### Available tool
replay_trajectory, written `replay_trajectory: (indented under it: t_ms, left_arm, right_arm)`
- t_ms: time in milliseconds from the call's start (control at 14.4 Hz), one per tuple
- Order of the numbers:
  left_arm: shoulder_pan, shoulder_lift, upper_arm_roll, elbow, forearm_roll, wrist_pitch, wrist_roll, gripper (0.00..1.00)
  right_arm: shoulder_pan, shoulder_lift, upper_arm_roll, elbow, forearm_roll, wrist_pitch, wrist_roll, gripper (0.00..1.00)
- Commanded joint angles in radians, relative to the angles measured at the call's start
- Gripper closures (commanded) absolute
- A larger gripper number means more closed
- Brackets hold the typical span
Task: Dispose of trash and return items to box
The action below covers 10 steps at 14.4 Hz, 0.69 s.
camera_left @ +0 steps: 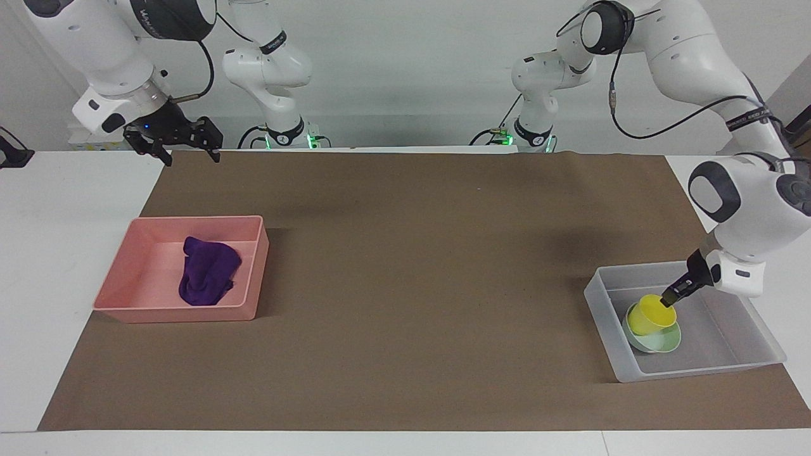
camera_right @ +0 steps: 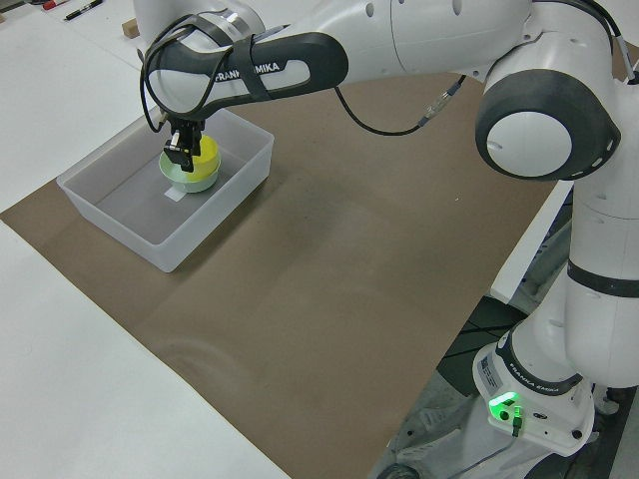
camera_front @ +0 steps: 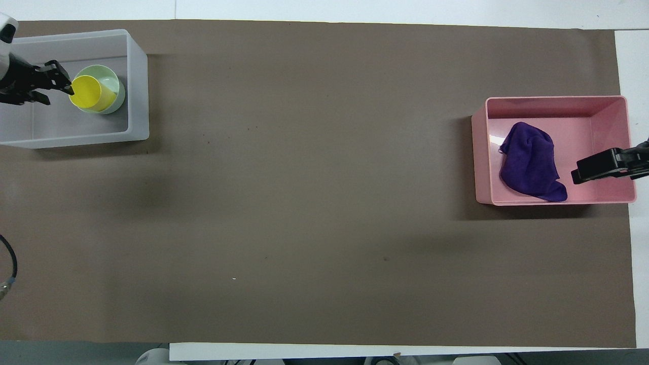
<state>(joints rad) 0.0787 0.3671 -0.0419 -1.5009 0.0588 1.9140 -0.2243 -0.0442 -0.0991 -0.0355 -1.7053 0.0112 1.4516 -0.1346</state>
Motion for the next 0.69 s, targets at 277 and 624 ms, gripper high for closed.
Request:
replay_trajectory:
  t_ms: [277, 624]
  left_arm:
    - [-0.126, -0.366, 0.004, -0.190, 0.019, -0.225, 0.160, 0.00]
    - [-0.131, -0.381, 0.014, -0.157, -0.085, -0.305, 0.272, 0.00]
  right_arm:
    - [-0.006, -0.014, 0.006, -0.022, 0.009, 0.016, 0.018, 0.01]
    - [-0.006, -0.017, 0.006, -0.036, 0.009, 0.018, 0.016, 0.01]
